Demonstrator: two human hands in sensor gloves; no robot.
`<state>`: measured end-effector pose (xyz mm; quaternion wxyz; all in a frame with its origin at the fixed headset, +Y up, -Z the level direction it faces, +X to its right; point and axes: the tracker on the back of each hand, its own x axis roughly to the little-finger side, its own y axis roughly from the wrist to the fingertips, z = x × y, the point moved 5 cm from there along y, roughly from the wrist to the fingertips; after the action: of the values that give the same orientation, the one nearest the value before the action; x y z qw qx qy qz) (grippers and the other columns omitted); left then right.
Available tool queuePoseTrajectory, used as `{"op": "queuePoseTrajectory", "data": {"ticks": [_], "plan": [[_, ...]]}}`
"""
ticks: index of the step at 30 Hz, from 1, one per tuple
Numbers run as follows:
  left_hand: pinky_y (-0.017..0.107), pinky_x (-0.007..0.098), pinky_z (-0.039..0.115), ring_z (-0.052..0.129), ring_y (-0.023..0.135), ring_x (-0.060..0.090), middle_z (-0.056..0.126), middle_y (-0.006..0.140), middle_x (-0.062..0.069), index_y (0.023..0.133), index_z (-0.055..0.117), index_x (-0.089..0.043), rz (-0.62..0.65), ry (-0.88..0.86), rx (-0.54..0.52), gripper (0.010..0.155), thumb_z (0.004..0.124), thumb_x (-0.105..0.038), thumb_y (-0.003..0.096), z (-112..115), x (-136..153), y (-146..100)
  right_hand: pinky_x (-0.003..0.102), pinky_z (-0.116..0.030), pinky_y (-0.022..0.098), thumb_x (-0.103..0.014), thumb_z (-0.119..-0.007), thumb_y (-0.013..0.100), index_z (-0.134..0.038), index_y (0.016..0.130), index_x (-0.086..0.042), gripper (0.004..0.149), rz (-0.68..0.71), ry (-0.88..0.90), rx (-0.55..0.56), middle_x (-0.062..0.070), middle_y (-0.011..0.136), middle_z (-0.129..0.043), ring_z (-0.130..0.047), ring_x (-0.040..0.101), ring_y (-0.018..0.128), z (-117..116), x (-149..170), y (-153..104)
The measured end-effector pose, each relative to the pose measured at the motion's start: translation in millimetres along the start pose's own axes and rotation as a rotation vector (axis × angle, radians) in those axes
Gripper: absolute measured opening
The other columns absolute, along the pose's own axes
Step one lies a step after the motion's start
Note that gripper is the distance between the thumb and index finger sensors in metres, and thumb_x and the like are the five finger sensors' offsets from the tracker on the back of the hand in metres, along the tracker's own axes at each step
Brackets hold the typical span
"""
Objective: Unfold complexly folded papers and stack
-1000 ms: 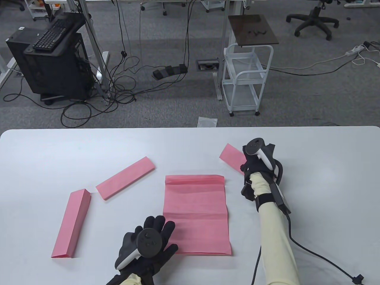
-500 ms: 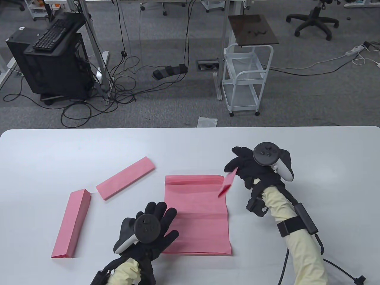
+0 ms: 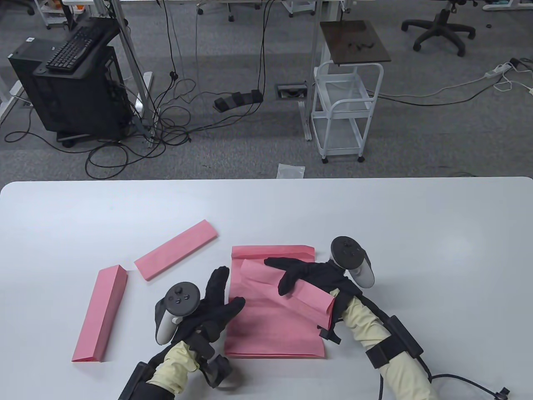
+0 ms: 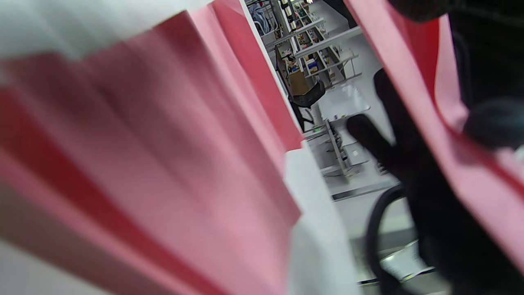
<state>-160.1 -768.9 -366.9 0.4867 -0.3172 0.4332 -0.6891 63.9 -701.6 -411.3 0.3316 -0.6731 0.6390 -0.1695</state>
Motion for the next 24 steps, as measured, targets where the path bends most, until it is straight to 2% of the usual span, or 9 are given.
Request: {"op": "queuePoseTrajectory", "data": {"ticks": [4,6,7,10,14,17,19,21,24], "plan": [[0.079,0.046,0.058,0.066,0.107,0.027,0.051,0.118,0.003,0.112,0.035,-0.026,0.005,-0.095,0.044,0.07,0.071,-0.046,0.0555,3,-1,3,0.064,-0.025,0.075,-0.012,-0.066,0.05,-0.091,0.062,-0.023,0.03,-0.005,0.036,-0.083,-0.002,0.11,-0.067,-0.068,0.028,0.1,-14,4,4],[0.068,0.039,0.076,0.096,0.083,0.017,0.088,0.095,-0.005,0.097,0.07,-0.032,-0.006,-0.154,-0.043,0.042,0.071,-0.042,0.056,0,2,1,0.064,-0.024,0.075,-0.013,-0.066,0.051,-0.09,0.068,-0.023,0.032,-0.023,0.06,-0.101,-0.002,0.111,-0.067,-0.067,0.029,0.101,-16,10,4],[0.064,0.037,0.08,0.1,0.076,0.015,0.095,0.087,-0.006,0.092,0.076,-0.031,-0.012,-0.178,-0.074,0.039,0.074,-0.043,0.0545,-1,2,0,0.064,-0.024,0.075,-0.014,-0.066,0.051,-0.087,0.078,-0.025,0.035,-0.033,0.07,-0.096,-0.003,0.11,-0.067,-0.065,0.029,0.102,-15,12,4],[0.061,0.036,0.081,0.103,0.07,0.013,0.098,0.08,-0.006,0.089,0.078,-0.029,-0.013,-0.246,-0.137,0.038,0.076,-0.043,0.0532,-9,3,-7,0.064,-0.021,0.074,-0.02,-0.066,0.053,-0.065,0.099,-0.034,0.048,-0.068,0.129,-0.039,0.0,0.114,-0.061,-0.055,0.031,0.106,0,24,-5],[0.062,0.036,0.081,0.102,0.071,0.012,0.096,0.081,-0.006,0.09,0.076,-0.029,-0.055,-0.241,-0.331,0.039,0.074,-0.044,0.0543,-35,11,-20,0.065,-0.017,0.073,-0.039,-0.06,0.057,-0.043,0.11,-0.031,0.056,-0.063,0.396,0.242,0.006,0.117,-0.05,-0.047,0.035,0.107,43,47,-38],[0.062,0.036,0.081,0.101,0.072,0.013,0.096,0.082,-0.006,0.09,0.076,-0.029,-0.08,-0.227,-0.369,0.039,0.073,-0.043,0.0548,-43,16,-24,0.065,0.001,0.07,-0.05,-0.069,0.052,-0.022,0.112,-0.033,0.078,0.032,0.577,0.276,0.006,0.122,-0.03,-0.027,0.037,0.111,50,47,-54],[0.062,0.036,0.08,0.101,0.072,0.013,0.095,0.082,-0.006,0.091,0.076,-0.029,-0.084,-0.209,-0.367,0.039,0.073,-0.043,0.0549,-41,17,-24,0.069,-0.005,0.07,-0.051,-0.075,0.048,-0.008,0.108,-0.04,0.09,-0.045,0.384,0.252,0.006,0.122,-0.018,-0.031,0.041,0.107,45,46,-58],[0.062,0.037,0.08,0.101,0.072,0.013,0.095,0.082,-0.005,0.09,0.076,-0.028,-0.081,-0.2,-0.353,0.039,0.073,-0.043,0.055,-38,17,-22,0.069,-0.017,0.071,-0.049,-0.079,0.045,-0.005,0.104,-0.044,0.095,-0.145,0.06,0.255,0.006,0.12,-0.014,-0.043,0.042,0.103,41,44,-57],[0.062,0.037,0.08,0.101,0.072,0.013,0.096,0.082,-0.005,0.09,0.076,-0.028,-0.073,-0.201,-0.32,0.039,0.073,-0.044,0.0549,-33,16,-21,0.064,-0.031,0.073,-0.04,-0.08,0.046,-0.007,0.102,-0.045,0.093,-0.208,-0.25,0.272,0.001,0.119,-0.021,-0.059,0.037,0.095,39,37,-52]]}}
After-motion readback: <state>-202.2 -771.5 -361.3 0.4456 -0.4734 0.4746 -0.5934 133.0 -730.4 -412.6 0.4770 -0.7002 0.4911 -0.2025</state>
